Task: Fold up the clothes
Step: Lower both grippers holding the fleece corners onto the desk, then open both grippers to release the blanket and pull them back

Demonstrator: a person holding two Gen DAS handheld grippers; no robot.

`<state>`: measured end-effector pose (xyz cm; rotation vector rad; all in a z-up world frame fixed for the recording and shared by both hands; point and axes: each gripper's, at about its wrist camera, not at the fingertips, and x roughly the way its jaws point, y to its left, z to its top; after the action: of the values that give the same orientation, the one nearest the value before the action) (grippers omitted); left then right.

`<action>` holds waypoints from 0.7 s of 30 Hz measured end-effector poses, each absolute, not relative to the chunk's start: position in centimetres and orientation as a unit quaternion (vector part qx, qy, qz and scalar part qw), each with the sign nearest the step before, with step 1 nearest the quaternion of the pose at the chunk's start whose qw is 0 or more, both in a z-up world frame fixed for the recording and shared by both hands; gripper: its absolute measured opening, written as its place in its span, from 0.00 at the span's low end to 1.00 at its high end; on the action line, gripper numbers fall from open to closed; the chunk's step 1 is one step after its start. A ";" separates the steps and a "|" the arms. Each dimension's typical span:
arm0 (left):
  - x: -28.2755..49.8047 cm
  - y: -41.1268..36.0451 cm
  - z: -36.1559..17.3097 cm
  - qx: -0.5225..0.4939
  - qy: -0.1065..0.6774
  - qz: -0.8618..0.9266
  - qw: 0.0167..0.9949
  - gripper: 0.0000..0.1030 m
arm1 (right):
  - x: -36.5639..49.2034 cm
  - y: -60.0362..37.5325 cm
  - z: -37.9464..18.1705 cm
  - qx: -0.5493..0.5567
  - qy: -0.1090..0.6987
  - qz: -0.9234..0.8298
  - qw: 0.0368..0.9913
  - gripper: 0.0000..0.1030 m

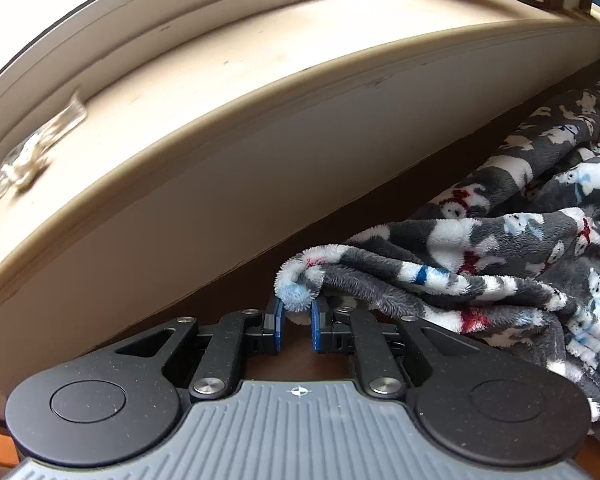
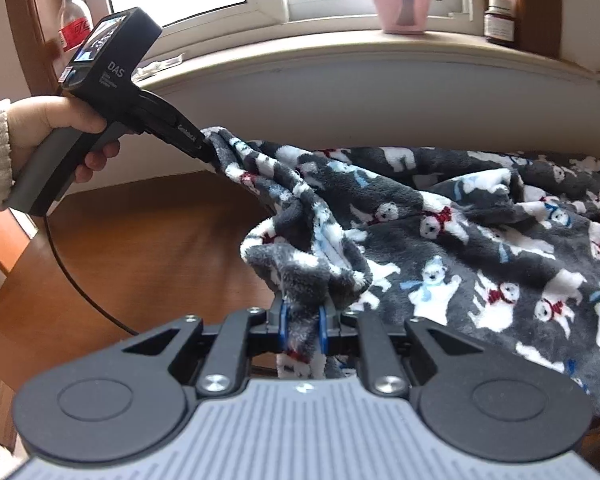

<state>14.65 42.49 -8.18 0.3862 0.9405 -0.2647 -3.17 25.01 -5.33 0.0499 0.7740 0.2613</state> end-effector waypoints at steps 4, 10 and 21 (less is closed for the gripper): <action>13.6 42.5 -7.8 0.192 0.442 -0.111 0.869 0.23 | -3.1 25.1 -5.2 0.032 0.385 0.126 0.914 0.20; 11.3 43.8 -6.0 0.166 0.446 -0.103 0.873 0.27 | -3.7 23.6 -4.2 0.085 0.395 0.116 0.907 0.37; 6.1 47.0 -0.2 0.158 0.445 -0.127 0.872 0.27 | -9.2 18.5 -0.4 0.197 0.446 0.117 0.865 0.39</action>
<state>6.14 46.98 -0.21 0.3303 0.9297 -0.2652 -9.17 18.55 -0.36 0.4135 0.9336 0.2447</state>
